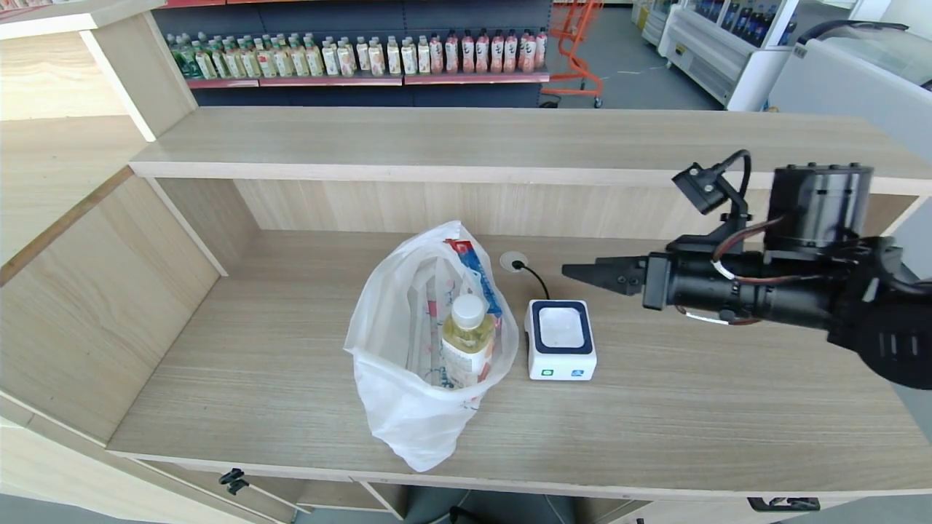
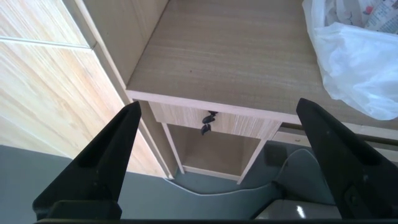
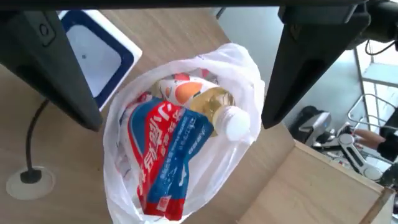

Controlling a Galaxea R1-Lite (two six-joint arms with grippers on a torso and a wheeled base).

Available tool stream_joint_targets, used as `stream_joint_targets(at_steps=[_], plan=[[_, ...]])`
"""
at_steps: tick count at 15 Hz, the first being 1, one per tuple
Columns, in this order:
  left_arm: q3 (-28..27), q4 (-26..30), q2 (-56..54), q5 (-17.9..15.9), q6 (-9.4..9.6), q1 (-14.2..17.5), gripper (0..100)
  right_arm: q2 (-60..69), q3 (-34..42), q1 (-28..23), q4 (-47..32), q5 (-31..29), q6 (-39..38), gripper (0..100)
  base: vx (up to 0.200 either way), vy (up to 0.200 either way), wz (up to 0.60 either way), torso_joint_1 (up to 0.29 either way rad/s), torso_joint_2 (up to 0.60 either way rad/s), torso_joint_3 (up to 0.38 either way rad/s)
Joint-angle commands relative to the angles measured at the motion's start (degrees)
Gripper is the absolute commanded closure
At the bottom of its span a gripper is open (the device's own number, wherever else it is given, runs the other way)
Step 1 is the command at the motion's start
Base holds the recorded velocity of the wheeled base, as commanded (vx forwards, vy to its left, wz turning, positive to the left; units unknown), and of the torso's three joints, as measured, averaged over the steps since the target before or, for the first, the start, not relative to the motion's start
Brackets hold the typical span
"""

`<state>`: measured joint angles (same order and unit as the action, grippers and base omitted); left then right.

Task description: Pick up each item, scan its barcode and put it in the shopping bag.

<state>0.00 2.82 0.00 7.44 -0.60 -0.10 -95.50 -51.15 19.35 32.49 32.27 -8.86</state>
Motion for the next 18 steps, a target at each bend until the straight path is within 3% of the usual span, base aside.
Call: stream_joint_targets(at_steps=[1,2,3,4,5,8,9,11,15,18], plan=[[0.0,0.0,0.0,0.0,-0.02,0.0,0,28.5,23.8,-9.8,-2.7,-1.3,0.4,0,0.0,0.0,0.0,0.0,0.0,0.0],[0.0,0.0,0.1,0.0,-0.02,0.0,0,33.6,27.8,-12.2,-5.6,-2.6,1.7,0,0.0,0.0,0.0,0.0,0.0,0.0],[0.0,0.0,0.1,0.0,-0.02,0.0,0,40.3,32.3,-14.2,-8.7,-7.5,4.9,0,0.0,0.0,0.0,0.0,0.0,0.0],[0.0,0.0,0.0,0.0,-0.02,0.0,0,47.9,37.4,-15.2,-11.3,-16.5,6.5,0,0.0,0.0,0.0,0.0,0.0,0.0],[0.0,0.0,0.1,0.0,-0.02,0.0,0,55.7,41.2,-15.8,-14.0,-21.3,6.6,0,0.0,0.0,0.0,0.0,0.0,0.0],[0.0,0.0,0.0,0.0,-0.02,0.0,0,79.8,51.2,-20.5,-23.3,-22.0,7.4,0,0.0,0.0,0.0,0.0,0.0,0.0],[0.0,0.0,0.1,0.0,-0.02,0.0,0,85.9,51.2,-21.4,-27.0,-23.0,6.3,0,0.0,0.0,0.0,0.0,0.0,0.0],[0.0,0.0,0.1,0.0,-0.02,0.0,0,91.7,51.2,-16.4,-29.8,-21.8,8.4,0,0.0,0.0,0.0,0.0,0.0,0.0],[0.0,0.0,0.1,0.0,-0.02,0.0,0,94.4,51.2,-20.0,-32.0,-33.0,12.1,0,0.0,0.0,0.0,0.0,0.0,0.0],[0.0,0.0,0.1,0.0,-0.02,0.0,0,95.5,51.2,-19.6,-32.2,-33.0,11.5,0,0.0,0.0,0.0,0.0,0.0,0.0]])
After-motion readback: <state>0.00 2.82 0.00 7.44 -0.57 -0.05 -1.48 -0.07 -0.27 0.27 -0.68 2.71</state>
